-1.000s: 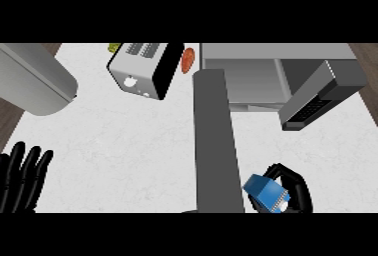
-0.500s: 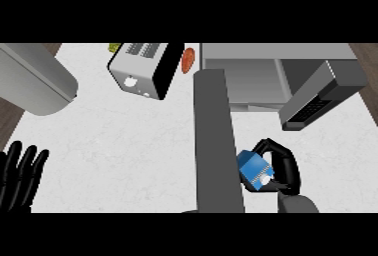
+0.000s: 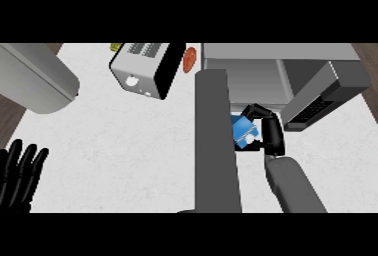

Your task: Pick up the milk, place it into the microwave and close the microwave

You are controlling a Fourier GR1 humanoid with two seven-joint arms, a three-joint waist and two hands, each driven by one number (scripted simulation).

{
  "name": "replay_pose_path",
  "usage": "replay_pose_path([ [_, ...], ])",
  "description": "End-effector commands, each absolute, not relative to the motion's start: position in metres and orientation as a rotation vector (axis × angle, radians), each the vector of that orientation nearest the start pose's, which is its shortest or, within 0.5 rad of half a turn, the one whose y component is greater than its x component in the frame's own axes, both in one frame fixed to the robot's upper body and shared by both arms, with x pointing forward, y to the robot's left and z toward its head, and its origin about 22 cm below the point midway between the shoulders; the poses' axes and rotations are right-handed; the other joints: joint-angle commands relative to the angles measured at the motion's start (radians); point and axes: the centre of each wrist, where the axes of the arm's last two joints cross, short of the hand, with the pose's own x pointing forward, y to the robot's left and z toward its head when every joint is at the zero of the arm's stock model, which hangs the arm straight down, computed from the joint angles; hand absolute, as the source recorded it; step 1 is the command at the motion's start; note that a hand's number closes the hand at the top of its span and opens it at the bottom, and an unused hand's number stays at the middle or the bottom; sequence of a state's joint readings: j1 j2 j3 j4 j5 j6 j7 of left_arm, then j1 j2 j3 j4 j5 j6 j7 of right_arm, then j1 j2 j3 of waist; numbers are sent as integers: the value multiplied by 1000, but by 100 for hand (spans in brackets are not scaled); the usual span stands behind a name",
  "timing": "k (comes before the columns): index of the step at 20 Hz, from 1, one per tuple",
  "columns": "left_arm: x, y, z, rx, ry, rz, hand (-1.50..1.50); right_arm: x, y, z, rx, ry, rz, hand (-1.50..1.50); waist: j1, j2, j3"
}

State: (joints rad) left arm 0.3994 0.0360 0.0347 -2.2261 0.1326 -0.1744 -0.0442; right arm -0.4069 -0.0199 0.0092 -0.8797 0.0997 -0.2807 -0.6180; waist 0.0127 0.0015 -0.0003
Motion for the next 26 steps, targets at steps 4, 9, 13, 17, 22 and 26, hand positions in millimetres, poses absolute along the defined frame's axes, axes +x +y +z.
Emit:
replay_pose_path([
  [4, 128, 267, 85, -21, -1918, -17, -150, 381, -216, -28, -391, -1820, 198, 150, 18, 5, 1],
  [9, 153, 283, 92, -49, -1930, -22, -150, 406, -243, -8, -500, -1802, 218, 150, 32, 17, 2],
  [13, 138, 273, 89, -78, -1920, -55, -150, 412, -243, -6, -631, -1767, 192, 150, 58, 21, 3],
  [17, 151, 272, 96, -56, -1926, -45, -150, 412, -246, -6, -841, -1761, 151, 150, 63, 31, 4],
  [22, 156, 270, 88, -41, -1904, -104, -150, 422, -239, 5, -955, -1770, 349, -150, 87, 40, 3],
  [26, 155, 265, 86, -36, -1920, -111, -150, 426, -228, 8, -911, -1749, 412, -150, 100, 42, 4],
])
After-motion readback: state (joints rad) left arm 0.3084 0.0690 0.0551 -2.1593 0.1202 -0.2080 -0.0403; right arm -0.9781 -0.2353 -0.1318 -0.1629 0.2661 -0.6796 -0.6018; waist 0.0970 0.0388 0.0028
